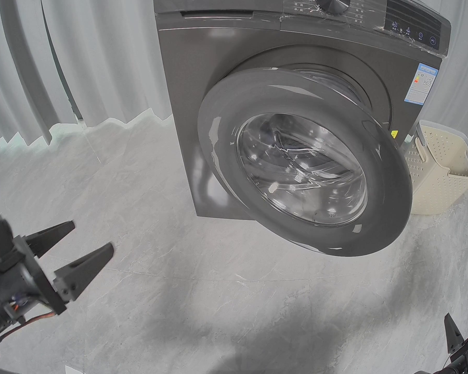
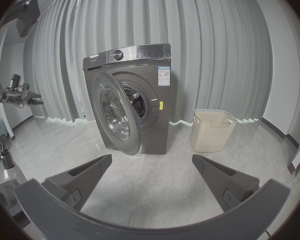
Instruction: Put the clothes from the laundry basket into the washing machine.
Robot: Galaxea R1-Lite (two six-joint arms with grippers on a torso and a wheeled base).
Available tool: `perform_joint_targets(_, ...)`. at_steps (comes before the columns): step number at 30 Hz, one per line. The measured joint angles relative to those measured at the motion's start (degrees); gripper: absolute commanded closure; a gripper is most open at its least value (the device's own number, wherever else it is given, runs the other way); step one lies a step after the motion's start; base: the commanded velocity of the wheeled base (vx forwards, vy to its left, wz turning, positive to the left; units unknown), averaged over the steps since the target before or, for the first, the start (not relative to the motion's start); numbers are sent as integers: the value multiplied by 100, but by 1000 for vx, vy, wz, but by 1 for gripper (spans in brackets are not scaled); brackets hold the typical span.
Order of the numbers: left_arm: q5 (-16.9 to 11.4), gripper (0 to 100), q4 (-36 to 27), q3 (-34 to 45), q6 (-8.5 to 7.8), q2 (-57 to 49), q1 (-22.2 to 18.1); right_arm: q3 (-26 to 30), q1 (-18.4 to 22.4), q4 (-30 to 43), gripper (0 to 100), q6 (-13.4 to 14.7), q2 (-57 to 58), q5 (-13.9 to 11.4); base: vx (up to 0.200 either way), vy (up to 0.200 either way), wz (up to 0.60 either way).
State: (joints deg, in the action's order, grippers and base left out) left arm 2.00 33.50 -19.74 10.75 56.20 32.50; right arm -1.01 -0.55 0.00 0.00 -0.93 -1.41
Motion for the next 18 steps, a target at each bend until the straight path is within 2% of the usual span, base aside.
perform_joint_targets(3,-6,0,-277,461,-233,-855,-453,0,0,0,0,0,0,2,0,0,0)
perform_joint_targets(7,-74,0,-720,955,-474,-1968,-1418,0,4,0,0,0,0,0,0,0,0)
perform_joint_targets(11,-311,0,-1281,1340,-674,-2975,-2377,0,9,0,0,0,0,5,0,0,0)
perform_joint_targets(15,-579,0,-1831,1630,-813,-3818,-3053,0,9,2,0,0,0,5,0,0,0)
perform_joint_targets(18,-703,0,-2436,1783,-855,-4358,-3362,0,9,0,0,0,0,5,0,0,0)
